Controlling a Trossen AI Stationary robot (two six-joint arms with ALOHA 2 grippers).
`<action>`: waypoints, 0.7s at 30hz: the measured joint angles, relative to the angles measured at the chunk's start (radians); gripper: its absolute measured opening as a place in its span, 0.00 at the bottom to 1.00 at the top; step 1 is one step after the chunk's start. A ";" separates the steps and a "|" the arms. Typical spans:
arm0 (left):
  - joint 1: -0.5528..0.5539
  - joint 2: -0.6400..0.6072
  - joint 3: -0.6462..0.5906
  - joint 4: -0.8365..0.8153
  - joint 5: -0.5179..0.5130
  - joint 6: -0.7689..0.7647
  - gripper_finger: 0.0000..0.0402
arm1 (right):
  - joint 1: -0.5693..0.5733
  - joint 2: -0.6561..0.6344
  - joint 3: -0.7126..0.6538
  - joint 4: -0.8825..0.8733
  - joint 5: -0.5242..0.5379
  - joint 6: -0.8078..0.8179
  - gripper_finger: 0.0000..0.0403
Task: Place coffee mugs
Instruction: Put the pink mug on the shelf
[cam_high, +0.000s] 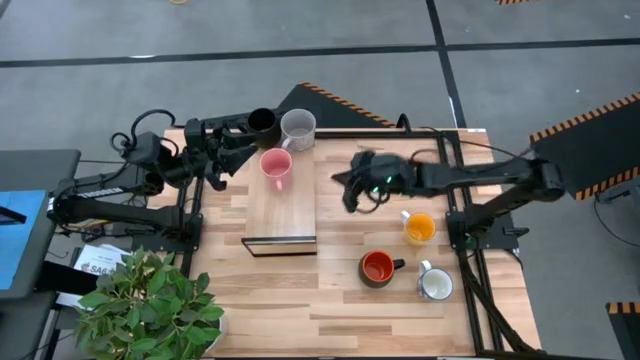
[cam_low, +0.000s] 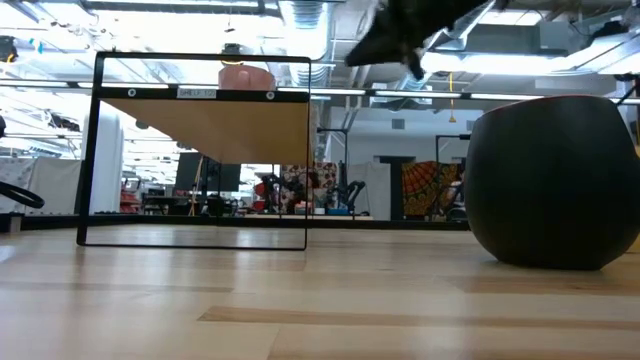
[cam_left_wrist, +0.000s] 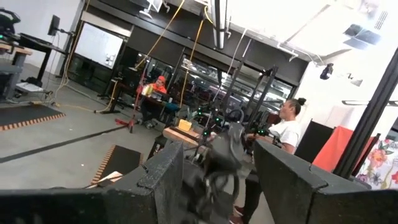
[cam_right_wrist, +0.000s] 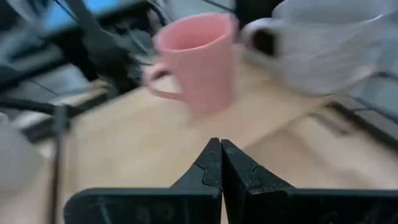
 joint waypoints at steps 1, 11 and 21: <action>0.000 0.000 0.000 0.000 0.000 0.000 0.45 | 0.015 0.034 -0.012 0.071 -0.002 0.026 0.04; 0.000 0.000 0.000 -0.003 0.000 -0.001 0.45 | 0.001 0.394 0.287 0.055 0.007 0.011 0.04; 0.000 0.000 0.000 -0.002 0.000 -0.002 0.45 | -0.041 0.531 0.477 -0.054 -0.001 -0.093 0.04</action>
